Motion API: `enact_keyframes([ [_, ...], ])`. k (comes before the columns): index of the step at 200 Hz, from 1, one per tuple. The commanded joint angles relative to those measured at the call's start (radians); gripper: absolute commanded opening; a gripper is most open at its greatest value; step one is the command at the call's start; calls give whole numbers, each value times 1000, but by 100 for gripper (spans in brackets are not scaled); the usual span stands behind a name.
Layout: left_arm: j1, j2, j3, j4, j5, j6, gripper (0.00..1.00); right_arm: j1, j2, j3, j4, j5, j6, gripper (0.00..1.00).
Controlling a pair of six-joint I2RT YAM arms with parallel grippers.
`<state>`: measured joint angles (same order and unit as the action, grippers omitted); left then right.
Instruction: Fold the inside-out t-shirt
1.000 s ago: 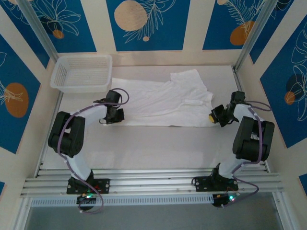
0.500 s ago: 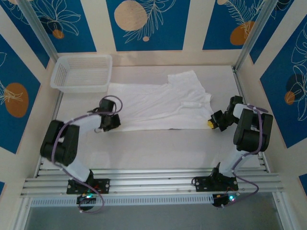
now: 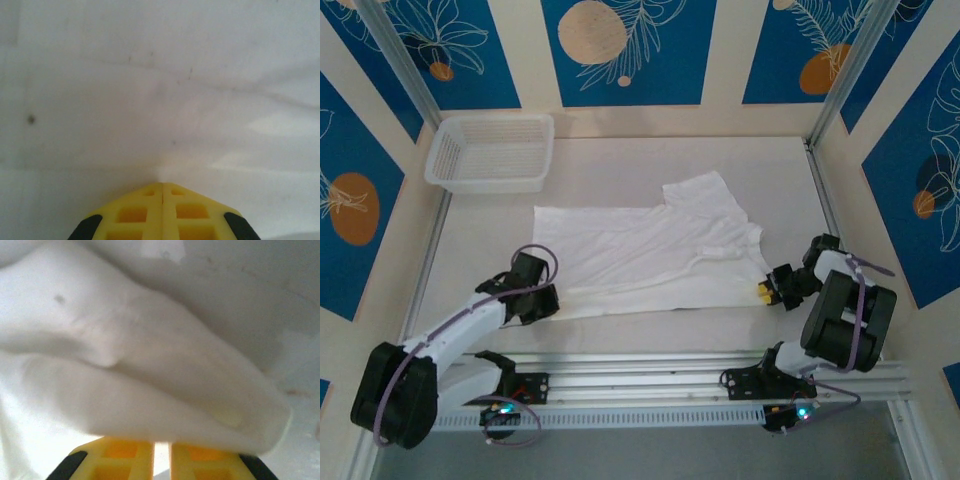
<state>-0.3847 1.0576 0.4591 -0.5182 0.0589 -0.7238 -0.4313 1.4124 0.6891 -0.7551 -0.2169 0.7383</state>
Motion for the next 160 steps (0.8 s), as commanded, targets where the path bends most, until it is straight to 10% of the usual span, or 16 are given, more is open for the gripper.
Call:
enact_keyframes([
  [1, -23, -36, 71, -104, -56, 17, 11, 69, -107, 125, -47, -9, -28, 21],
  [33, -24, -45, 241, -45, -135, 136, 52, 254, -100, 380, 48, 119, -133, 41],
  [160, 61, 186, 468, 47, -163, 344, 69, 385, 794, 1151, -115, 326, -490, 52],
])
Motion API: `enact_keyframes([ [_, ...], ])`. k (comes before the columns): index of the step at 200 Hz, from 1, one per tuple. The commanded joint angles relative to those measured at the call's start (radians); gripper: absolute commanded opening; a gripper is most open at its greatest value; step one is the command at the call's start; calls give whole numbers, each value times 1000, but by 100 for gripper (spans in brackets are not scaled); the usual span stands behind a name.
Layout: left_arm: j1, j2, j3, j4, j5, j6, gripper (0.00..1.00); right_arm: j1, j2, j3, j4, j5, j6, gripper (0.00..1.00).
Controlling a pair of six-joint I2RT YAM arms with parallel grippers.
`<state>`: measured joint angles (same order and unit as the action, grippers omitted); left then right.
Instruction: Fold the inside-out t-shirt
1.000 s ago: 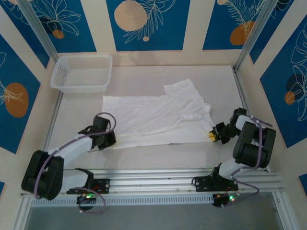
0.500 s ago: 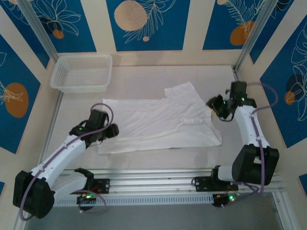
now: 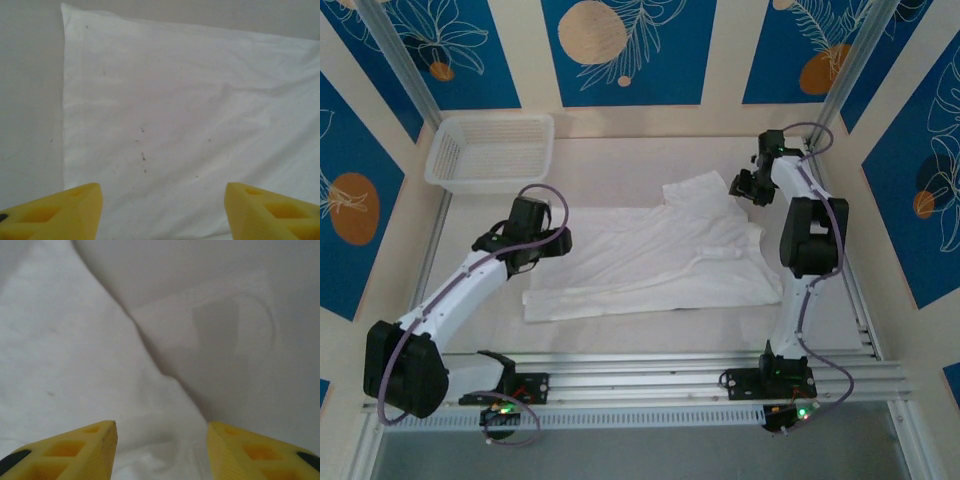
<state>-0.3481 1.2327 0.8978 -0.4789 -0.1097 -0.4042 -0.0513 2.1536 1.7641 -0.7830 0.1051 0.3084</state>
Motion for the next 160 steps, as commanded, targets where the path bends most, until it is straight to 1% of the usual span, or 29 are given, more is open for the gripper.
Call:
enact_keyframes([
  [1, 25, 12, 29, 9, 6, 24, 69, 5, 58, 78, -89, 2, -59, 52],
  [38, 50, 44, 35, 18, 4, 18, 69, 35, 157, 122, -121, -21, -75, 51],
  [60, 57, 78, 47, 22, 2, 27, 69, 51, 203, 159, -142, -4, -78, 46],
  [72, 65, 102, 58, 22, -4, 26, 69, 55, 223, 186, -155, 12, -85, 36],
  [95, 94, 163, 102, 11, -11, 2, 68, 57, 229, 230, -178, 29, -108, 9],
  [115, 135, 224, 156, 8, -1, -13, 68, 56, 177, 247, -191, 42, -126, 0],
  [139, 168, 310, 236, -6, -42, -34, 69, 49, 27, 158, -128, 24, -114, 0],
  [160, 181, 372, 283, 10, -90, -32, 70, 38, -96, 26, -46, -19, -82, 0],
])
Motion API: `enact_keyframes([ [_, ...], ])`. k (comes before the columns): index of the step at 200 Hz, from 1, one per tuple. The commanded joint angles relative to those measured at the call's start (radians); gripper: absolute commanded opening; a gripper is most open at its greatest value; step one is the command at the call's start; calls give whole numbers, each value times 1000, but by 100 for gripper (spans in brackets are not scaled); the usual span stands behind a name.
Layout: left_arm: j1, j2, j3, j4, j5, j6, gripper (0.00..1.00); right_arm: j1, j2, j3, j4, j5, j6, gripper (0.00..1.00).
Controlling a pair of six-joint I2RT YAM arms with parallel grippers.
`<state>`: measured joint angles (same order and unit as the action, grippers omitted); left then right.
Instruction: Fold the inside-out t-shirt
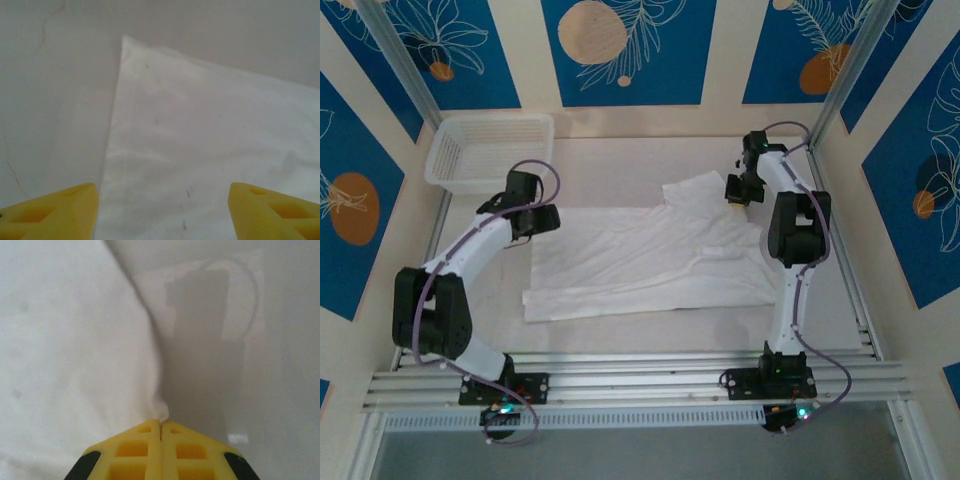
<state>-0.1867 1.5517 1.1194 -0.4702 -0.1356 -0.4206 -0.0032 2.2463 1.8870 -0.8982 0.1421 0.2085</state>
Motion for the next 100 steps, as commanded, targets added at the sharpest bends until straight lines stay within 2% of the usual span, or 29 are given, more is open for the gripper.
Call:
enact_keyframes([
  [1, 20, 56, 63, 2, -64, -14, 70, -10, -193, -103, 74, -58, 19, 0],
  [26, 20, 131, 115, 18, -109, -13, 71, -19, -244, -204, 116, -60, 43, 0],
  [48, 17, 194, 141, 51, -193, -12, 71, -29, -256, -252, 129, -49, 69, 0],
  [100, 17, 348, 203, 160, -299, 18, 70, -33, -249, -236, 123, -76, 82, 0],
])
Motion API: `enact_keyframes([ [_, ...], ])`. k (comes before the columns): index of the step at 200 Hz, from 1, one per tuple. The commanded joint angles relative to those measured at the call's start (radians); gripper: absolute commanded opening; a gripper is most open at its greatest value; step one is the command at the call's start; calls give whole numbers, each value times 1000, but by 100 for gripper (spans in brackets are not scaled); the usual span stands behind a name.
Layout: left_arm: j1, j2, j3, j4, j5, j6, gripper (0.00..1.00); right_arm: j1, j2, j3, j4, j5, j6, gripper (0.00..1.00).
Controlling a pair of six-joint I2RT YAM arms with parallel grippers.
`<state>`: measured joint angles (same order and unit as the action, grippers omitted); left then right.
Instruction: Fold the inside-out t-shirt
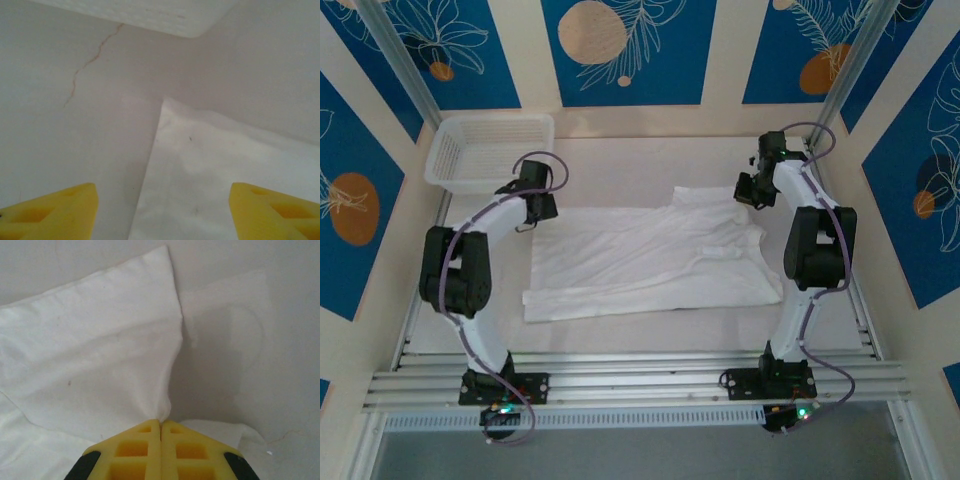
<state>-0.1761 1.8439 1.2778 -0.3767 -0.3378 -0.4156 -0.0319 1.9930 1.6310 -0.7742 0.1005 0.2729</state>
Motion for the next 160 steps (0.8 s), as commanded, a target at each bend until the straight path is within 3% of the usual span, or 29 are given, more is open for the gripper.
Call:
enact_keyframes([
  [1, 8, 58, 48, 61, -96, 9, 70, -4, 4, 21, -1, -35, 18, 0],
  [27, 15, 107, 89, 132, -57, 7, 69, -5, 9, 40, -14, -42, 12, 0],
  [50, 21, 169, 143, 94, -42, -45, 66, -6, 2, 47, -28, -47, 13, 0],
  [102, 35, 228, 109, 141, 57, -78, 60, -10, -23, 41, -41, -63, 8, 0],
  [160, 90, 268, 133, 119, 152, -123, 39, -13, -52, 26, -50, -82, 18, 0],
])
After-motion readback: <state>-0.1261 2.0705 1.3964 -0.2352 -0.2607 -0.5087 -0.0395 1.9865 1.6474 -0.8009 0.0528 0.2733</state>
